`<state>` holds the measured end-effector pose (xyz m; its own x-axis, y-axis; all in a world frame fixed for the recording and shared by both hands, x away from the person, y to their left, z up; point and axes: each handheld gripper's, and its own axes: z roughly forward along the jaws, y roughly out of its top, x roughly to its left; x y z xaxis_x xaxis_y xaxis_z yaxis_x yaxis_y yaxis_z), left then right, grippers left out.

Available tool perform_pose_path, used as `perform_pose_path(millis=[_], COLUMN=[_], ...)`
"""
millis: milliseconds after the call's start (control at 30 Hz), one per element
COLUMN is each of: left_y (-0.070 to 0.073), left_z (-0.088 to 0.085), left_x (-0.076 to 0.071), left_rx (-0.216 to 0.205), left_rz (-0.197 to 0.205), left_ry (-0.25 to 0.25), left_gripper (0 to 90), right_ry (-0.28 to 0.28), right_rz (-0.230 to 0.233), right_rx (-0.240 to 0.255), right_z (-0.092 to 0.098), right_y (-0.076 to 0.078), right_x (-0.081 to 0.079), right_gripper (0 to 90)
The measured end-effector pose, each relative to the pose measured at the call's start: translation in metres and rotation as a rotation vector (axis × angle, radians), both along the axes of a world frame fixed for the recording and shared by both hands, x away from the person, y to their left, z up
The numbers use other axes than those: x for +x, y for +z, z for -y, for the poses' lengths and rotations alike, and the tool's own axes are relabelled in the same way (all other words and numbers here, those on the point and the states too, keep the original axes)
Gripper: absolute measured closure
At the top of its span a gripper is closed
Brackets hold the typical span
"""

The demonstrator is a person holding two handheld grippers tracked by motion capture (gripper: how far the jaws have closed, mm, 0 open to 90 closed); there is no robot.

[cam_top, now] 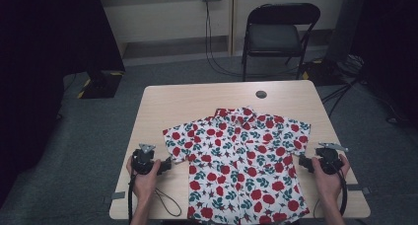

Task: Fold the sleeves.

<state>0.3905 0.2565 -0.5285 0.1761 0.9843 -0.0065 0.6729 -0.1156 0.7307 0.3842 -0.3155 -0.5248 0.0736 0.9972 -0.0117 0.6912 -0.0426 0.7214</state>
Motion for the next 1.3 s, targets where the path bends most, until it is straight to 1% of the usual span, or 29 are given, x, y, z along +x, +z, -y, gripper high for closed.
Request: perform_pose_path(millis=[33, 67, 100, 133, 467, 600, 667, 733, 767, 800, 867, 900, 933, 967, 1000, 1033, 1067, 1100, 1133, 1167, 1200, 1233, 1300], left_y=[0.000, 0.000, 0.000, 0.000, 0.000, 0.000, 0.001, 0.003, 0.005, 0.007, 0.013, 0.016, 0.018, 0.019, 0.021, 0.024, 0.026, 0.029, 0.032, 0.035, 0.039, 0.042, 0.048], left_z=[0.000, 0.000, 0.000, 0.000, 0.000, -0.002, -0.002, -0.003, -0.003, -0.002, -0.001, -0.001, -0.001, 0.000, 0.001, 0.004, 0.006, 0.009, 0.011, 0.013, 0.015, 0.018, 0.021], left_x=[0.000, 0.000, 0.000, 0.000, 0.000, 0.000, 0.000, -0.001, -0.002, -0.003, -0.005, -0.006, -0.006, -0.007, -0.008, -0.009, -0.009, -0.009, -0.010, -0.011, -0.012, -0.012, -0.011], left_rx=[0.000, 0.000, 0.000, -0.001, 0.000, -0.001, 0.000, -0.010, -0.021, -0.019, -0.001, -0.008, -0.016, -0.013, 0.000, 0.009, 0.032, 0.045, 0.040, 0.022, 0.004, -0.001, -0.007], left_rz=[0.000, 0.000, 0.000, 0.001, 0.003, 0.003, 0.004, 0.007, 0.016, 0.035, 0.077, 0.087, 0.088, 0.090, 0.112, 0.111, 0.106, 0.114, 0.124, 0.140, 0.141, 0.142, 0.145], left_ry=[0.000, 0.000, 0.000, 0.001, -0.002, -0.017, -0.019, -0.024, -0.031, -0.039, -0.033, -0.037, -0.043, -0.049, -0.052, -0.048, -0.062, -0.069, -0.071, -0.072, -0.074, -0.085, -0.091], left_gripper=[0.0, 0.0, 0.0, 0.0, 0.0, 0.4, 1.5, 4.0, 4.5, 6.2, 5.6, 4.7, 4.7, 4.7, 4.7, 4.8, 4.7, 4.7, 4.7, 4.8, 4.9, 5.0, 5.2], right_ry=[0.006, 0.024, 0.024, 0.047, 0.058, 0.058, 0.058, 0.057, 0.058, 0.057, 0.058, 0.058, 0.058, 0.058, 0.058, 0.058, 0.058, 0.058, 0.058, 0.058, 0.058, 0.058, 0.058], right_rz=[0.000, -0.001, -0.001, -0.001, 0.000, -0.001, -0.001, -0.001, -0.001, -0.001, 0.000, -0.001, 0.000, 0.000, 0.000, -0.001, 0.000, -0.001, -0.001, -0.001, -0.001, -0.001, -0.001], right_rx=[-0.001, -0.001, -0.001, -0.002, -0.002, -0.002, -0.002, -0.002, -0.002, -0.002, -0.002, -0.002, -0.002, -0.002, -0.002, -0.002, -0.002, -0.002, -0.002, -0.002, -0.002, -0.002, -0.002], right_z=[0.000, 0.002, 0.002, 0.005, 0.005, 0.005, 0.005, 0.005, 0.005, 0.005, 0.005, 0.005, 0.005, 0.005, 0.005, 0.005, 0.005, 0.005, 0.005, 0.005, 0.005, 0.005, 0.005], right_y=[0.000, 0.000, 0.000, 0.000, 0.000, 0.000, 0.000, 0.000, 0.000, 0.000, 0.000, 0.000, 0.000, 0.000, 0.000, 0.000, 0.000, 0.000, 0.000, 0.000, 0.000, 0.000, 0.000], right_x=[0.000, -0.001, -0.001, -0.001, -0.001, -0.001, -0.001, -0.001, -0.001, -0.001, -0.001, -0.001, -0.001, -0.001, -0.001, -0.001, -0.001, -0.001, -0.001, -0.001, -0.001, -0.001, -0.001], right_gripper=[0.0, 0.0, 0.0, 0.0, 0.0, 0.0, 0.0, 0.0, 0.0, 0.0, 0.0, 0.0, 0.0, 0.0, 0.0, 0.0, 0.0, 0.0, 0.0, 0.0, 0.0, 0.0, 0.0])
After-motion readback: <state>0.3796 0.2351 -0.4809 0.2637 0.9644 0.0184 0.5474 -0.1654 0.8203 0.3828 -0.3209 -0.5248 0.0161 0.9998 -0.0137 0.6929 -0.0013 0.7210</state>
